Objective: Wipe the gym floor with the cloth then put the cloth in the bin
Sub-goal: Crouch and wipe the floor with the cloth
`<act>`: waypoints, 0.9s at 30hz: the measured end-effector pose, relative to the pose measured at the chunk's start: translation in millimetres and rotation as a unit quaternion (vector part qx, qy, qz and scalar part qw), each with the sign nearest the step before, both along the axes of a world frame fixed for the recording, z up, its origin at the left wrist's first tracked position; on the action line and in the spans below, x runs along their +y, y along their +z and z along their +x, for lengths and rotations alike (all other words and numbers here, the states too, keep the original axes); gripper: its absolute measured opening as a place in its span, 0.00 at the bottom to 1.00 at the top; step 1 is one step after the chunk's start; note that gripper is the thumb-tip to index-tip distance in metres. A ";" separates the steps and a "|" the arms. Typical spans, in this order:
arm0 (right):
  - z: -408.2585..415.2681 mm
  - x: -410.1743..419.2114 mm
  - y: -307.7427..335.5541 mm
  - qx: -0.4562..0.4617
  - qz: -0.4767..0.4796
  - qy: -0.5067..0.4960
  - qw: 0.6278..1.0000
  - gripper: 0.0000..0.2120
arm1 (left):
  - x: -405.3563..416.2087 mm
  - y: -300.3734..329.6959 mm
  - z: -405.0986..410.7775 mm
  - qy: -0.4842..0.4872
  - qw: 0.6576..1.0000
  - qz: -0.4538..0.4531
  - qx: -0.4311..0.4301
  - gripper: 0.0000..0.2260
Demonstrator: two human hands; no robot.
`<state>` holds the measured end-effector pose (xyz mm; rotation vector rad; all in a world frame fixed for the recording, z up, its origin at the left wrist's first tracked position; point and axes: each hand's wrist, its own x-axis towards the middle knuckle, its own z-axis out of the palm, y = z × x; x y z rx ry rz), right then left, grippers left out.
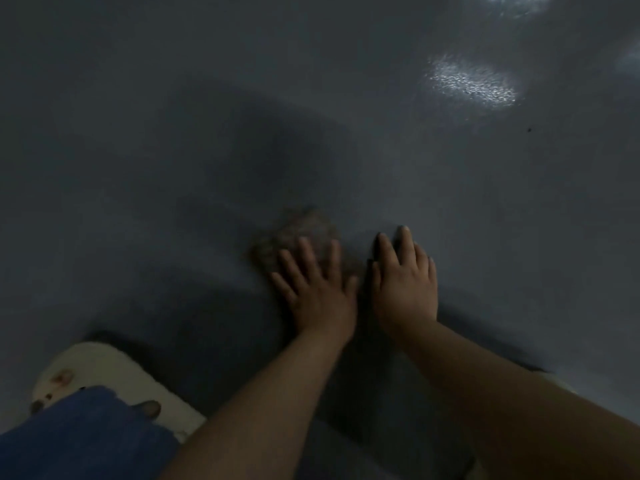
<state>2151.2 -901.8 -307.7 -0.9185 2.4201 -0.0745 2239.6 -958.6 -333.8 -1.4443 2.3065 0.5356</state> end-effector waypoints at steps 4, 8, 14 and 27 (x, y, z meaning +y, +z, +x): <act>-3.5 6.7 -2.2 0.007 0.000 -0.012 1.000 0.25 | -17.9 -10.5 8.3 -0.277 0.958 -0.019 0.066 0.27; -7.3 10.5 -2.3 0.001 -0.007 -0.005 1.000 0.25 | -84.3 -17.9 30.5 -0.175 0.981 -0.073 -0.027 0.29; -16.9 22.7 -1.0 -0.004 -0.029 -0.019 0.999 0.25 | -63.1 -5.5 7.0 0.178 0.982 -0.051 -0.031 0.27; -34.8 72.7 23.1 -0.062 -0.034 -0.107 0.992 0.24 | 61.7 22.7 -57.2 -0.303 0.944 0.126 -0.025 0.35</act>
